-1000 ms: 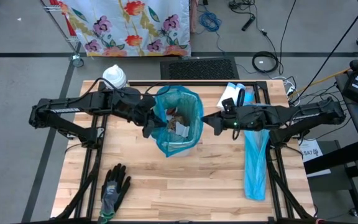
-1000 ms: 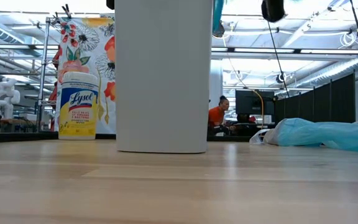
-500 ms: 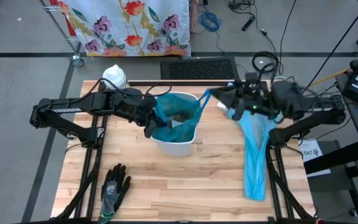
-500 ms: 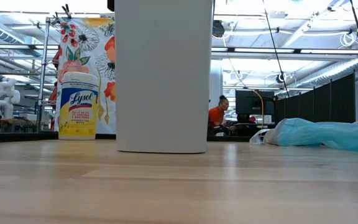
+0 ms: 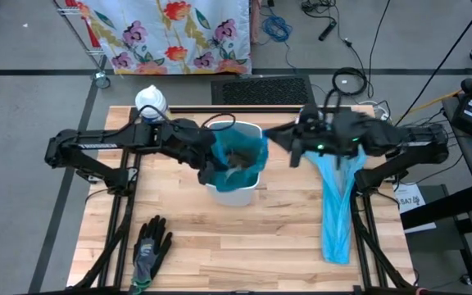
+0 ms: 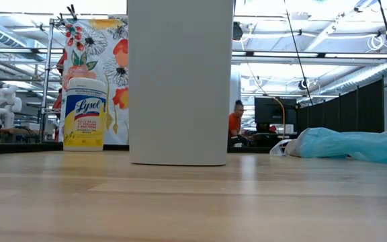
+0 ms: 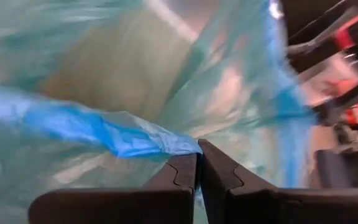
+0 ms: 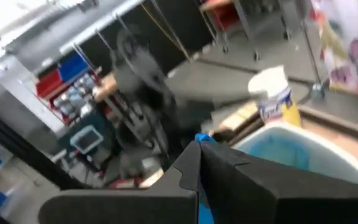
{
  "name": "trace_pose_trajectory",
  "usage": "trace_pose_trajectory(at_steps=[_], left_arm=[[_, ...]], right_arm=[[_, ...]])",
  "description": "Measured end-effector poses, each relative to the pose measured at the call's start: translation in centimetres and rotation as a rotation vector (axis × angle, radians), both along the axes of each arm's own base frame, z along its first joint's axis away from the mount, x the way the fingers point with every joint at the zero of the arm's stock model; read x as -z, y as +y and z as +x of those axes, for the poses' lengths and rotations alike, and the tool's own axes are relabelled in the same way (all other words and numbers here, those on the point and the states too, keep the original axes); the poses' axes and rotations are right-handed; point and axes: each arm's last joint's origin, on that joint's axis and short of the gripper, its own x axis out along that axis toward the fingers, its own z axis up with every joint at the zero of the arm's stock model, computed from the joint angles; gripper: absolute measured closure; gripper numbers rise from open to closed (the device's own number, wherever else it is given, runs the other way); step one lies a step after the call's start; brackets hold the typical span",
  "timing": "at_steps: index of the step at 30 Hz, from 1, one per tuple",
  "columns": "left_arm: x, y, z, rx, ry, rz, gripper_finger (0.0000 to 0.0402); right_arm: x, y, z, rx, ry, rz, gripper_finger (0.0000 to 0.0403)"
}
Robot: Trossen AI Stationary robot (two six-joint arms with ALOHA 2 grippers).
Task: Place trash/remove bag and relplace
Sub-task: Close the blue trash bag
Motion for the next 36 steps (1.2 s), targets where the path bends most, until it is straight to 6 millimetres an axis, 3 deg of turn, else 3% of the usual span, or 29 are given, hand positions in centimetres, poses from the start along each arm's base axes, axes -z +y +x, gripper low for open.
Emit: trace_pose_trajectory(at_steps=[6, 10, 17, 25, 29, 36], left_arm=[[-2.6, -0.1, -1.0, 0.019, -0.205, 0.04, 0.0387], [-2.9, -0.1, -1.1, 0.025, -0.227, 0.056, 0.0387], [-2.9, -0.1, -1.1, 0.029, -0.23, 0.054, 0.0387], [-2.9, -0.5, -1.2, 0.17, -0.232, -0.006, 0.0384], [-2.8, -0.5, -1.1, 0.171, -0.227, -0.007, 0.036], [-2.5, -0.3, -1.1, 0.165, -0.198, -0.013, 0.0276]], right_arm=[[1.9, 0.7, 3.5, -0.117, 0.044, 0.025, 0.0403], [2.8, 0.7, 4.9, -0.106, 0.061, 0.022, 0.0403], [3.4, 0.8, 6.3, -0.109, 0.043, -0.002, 0.0395], [3.8, 0.6, 6.7, -0.102, 0.061, -0.004, 0.0368], [3.7, 0.6, 6.6, -0.103, 0.057, -0.003, 0.0362], [3.7, 0.6, 6.6, -0.103, 0.061, -0.004, 0.0362]])
